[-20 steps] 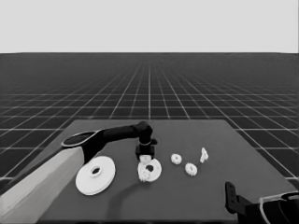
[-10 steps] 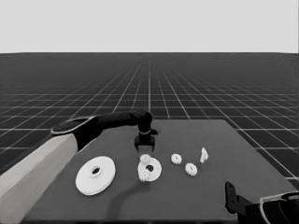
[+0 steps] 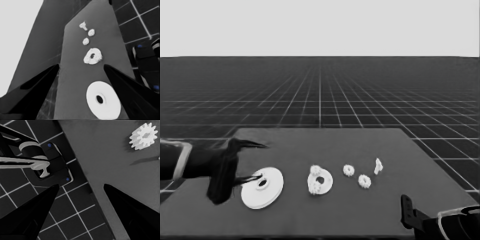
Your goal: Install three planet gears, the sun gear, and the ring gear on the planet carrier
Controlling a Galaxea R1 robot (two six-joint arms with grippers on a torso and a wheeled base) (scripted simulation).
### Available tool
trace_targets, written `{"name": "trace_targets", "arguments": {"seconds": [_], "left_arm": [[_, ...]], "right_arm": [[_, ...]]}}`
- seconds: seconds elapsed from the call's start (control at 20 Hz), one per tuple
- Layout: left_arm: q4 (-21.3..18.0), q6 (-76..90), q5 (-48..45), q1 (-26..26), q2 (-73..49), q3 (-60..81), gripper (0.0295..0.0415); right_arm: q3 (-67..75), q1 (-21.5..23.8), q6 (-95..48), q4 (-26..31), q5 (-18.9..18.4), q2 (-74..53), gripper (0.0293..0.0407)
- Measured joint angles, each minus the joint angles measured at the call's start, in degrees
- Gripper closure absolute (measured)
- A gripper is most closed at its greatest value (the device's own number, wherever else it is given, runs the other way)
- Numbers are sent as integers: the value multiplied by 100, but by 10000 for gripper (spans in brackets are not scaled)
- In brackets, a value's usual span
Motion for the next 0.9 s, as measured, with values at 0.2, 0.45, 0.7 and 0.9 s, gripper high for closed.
{"name": "trace_targets", "arguments": {"seconds": [0.2, 0.45, 0.7, 0.9], "left_arm": [[13, 130, -61, -30, -124, 123, 326], [14, 147, -69, -35, -139, 138, 326], [15, 148, -69, -35, -140, 139, 326], [15, 148, -69, -35, -140, 139, 326]], "right_arm": [[-2545, 1964, 3824, 2245, -1644, 2538, 307], [-5118, 2068, 4634, 2967, -1777, 3823, 315], [-5763, 1289, 4482, 2335, -1402, 4092, 315], [-6115, 943, 4349, 2075, -1180, 4236, 315]]}}
